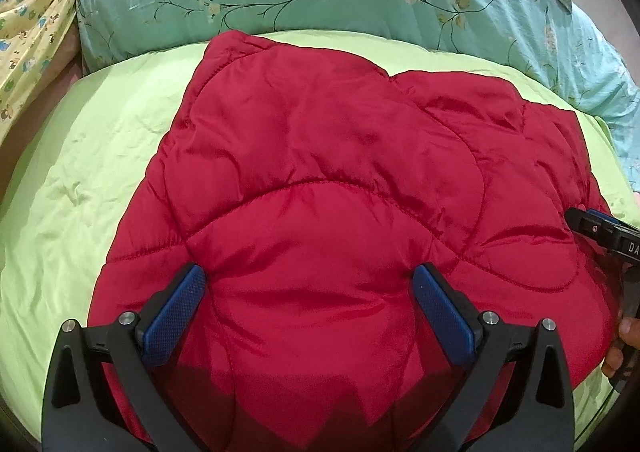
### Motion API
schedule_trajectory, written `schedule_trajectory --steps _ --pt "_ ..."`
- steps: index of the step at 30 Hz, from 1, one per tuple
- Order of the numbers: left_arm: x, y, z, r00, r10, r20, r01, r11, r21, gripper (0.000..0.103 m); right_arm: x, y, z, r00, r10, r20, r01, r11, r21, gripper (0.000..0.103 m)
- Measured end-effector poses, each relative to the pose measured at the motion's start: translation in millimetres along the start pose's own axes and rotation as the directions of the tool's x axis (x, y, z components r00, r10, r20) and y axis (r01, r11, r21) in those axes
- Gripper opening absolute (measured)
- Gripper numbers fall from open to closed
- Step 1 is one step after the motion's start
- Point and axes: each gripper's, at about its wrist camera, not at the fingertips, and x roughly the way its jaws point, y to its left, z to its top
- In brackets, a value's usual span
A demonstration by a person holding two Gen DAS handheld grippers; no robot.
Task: Fold large clothes
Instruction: 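Press and smooth the jacket surface with both open grippers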
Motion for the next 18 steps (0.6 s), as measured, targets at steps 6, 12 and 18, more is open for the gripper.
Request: schedule_trajectory --steps 6,12,18 --pt "1.5 -0.4 1.0 1.000 0.006 -0.003 -0.006 1.000 0.005 0.103 3.1 -3.2 7.5 1.000 -0.004 -0.007 0.004 1.000 0.013 0.103" --pt "1.4 0.2 0.4 1.000 0.005 0.001 -0.005 1.000 0.007 0.103 8.1 -10.3 17.4 1.000 0.000 -0.018 0.001 0.999 0.036 0.103" --pt "1.5 0.0 0.4 1.000 0.005 0.002 -0.005 1.000 0.007 0.103 11.6 -11.1 18.0 1.000 -0.013 -0.019 0.013 0.999 0.035 0.103"
